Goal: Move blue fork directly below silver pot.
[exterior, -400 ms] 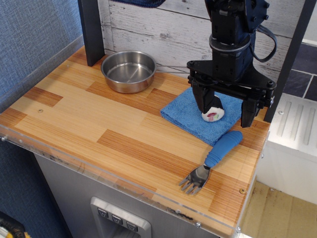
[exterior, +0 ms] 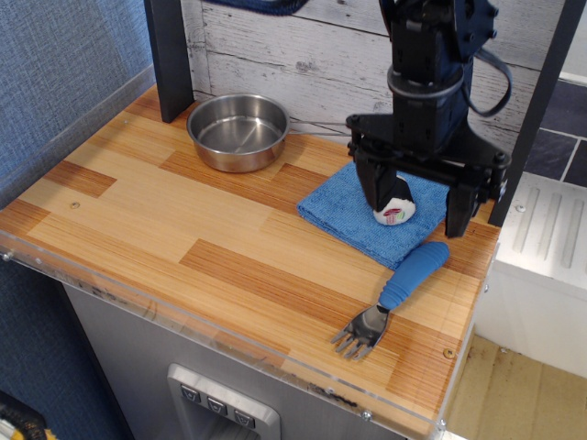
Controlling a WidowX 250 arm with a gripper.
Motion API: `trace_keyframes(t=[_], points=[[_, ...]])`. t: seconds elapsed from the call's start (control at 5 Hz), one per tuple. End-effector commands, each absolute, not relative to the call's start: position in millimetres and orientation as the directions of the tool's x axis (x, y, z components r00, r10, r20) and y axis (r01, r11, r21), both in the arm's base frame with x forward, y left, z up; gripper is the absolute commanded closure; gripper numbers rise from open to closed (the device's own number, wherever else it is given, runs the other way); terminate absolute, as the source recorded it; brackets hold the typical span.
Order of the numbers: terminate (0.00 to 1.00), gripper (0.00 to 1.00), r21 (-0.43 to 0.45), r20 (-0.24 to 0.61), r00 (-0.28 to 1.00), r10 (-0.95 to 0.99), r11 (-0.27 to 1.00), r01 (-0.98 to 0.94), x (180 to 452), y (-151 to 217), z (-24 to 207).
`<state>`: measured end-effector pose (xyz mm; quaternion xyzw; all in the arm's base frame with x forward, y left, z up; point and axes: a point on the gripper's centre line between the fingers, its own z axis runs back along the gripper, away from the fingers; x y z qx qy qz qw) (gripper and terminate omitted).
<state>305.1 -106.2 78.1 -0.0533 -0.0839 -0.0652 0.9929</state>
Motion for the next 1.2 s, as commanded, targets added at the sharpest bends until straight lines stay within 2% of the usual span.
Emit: trace_keyframes(t=[0.0, 0.4, 1.0], points=[[0.0, 0.0, -0.067, 0.184, 0.974, -0.133, 0.987, 0.148, 301, -97, 75], [0.0, 0.0, -0.041, 0.182, 0.971, -0.155, 0.985, 0.165, 298, -100, 56], [0.0, 0.0, -0.029, 0.105, 0.972, -0.208, 0.977, 0.212, 289, -119, 18]])
